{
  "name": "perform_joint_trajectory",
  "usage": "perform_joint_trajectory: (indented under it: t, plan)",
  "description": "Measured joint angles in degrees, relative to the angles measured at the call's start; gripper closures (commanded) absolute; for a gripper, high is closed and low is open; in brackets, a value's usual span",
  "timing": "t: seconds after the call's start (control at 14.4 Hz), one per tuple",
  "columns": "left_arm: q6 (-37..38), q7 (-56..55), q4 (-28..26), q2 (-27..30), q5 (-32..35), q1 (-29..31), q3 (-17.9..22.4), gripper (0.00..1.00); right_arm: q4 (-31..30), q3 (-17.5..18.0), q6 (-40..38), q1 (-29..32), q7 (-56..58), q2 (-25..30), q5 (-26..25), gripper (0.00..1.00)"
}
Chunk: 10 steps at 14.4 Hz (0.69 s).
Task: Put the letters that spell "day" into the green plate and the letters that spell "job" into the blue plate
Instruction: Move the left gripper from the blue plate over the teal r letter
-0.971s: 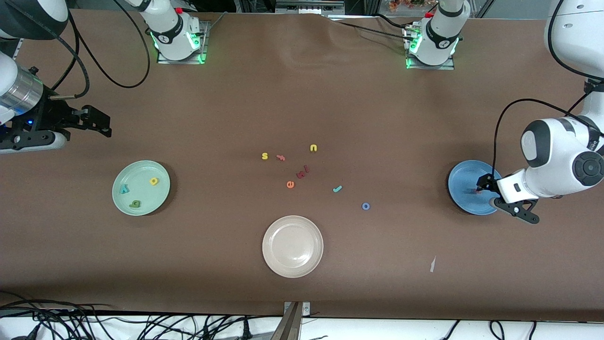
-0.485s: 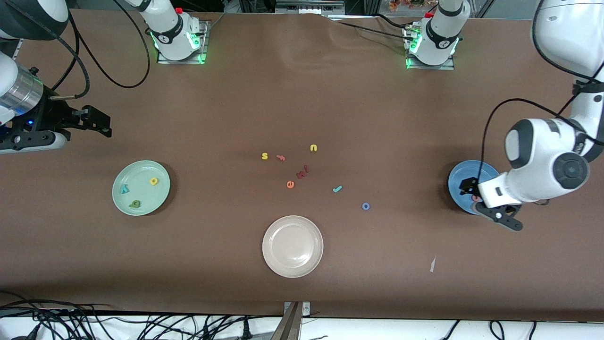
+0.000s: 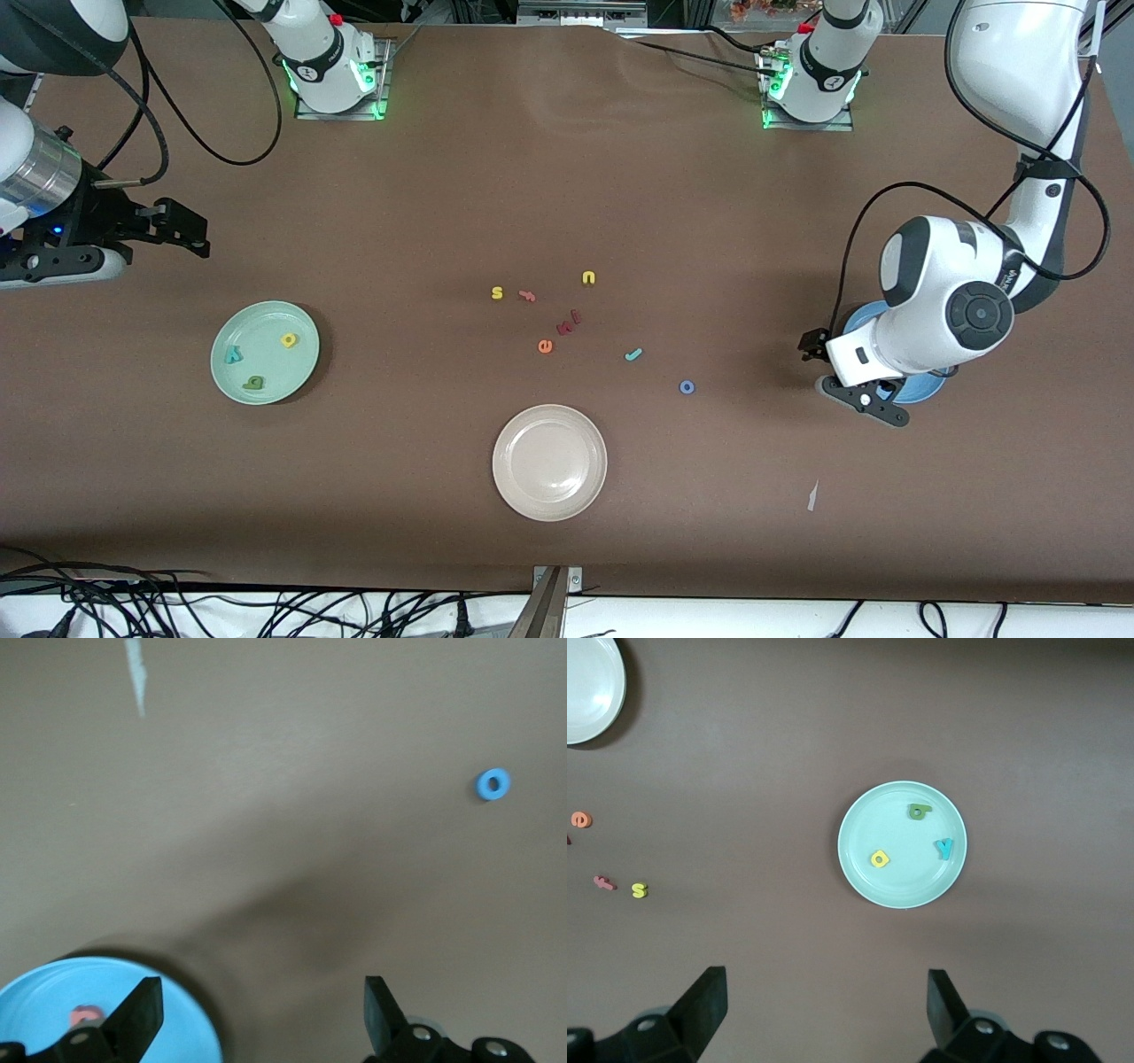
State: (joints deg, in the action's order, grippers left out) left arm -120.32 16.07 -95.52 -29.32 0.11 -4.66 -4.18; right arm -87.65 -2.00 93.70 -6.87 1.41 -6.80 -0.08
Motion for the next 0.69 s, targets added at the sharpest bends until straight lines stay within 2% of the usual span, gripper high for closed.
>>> perform_joint_trajectory:
  t: [0.35, 0.69]
  plan:
    - [0.14, -8.85, 0.38, 0.0, -0.05, -5.89, -0.38, 0.0, 0.0, 0.0, -0.01, 0.0, 0.0, -0.03, 0.0, 0.0]
    - [0.88, -13.11, 1.92, -0.01, -0.06, -9.2, -0.61, 0.0, 0.0, 0.0, -0.01, 0.0, 0.0, -0.04, 0.0, 0.0]
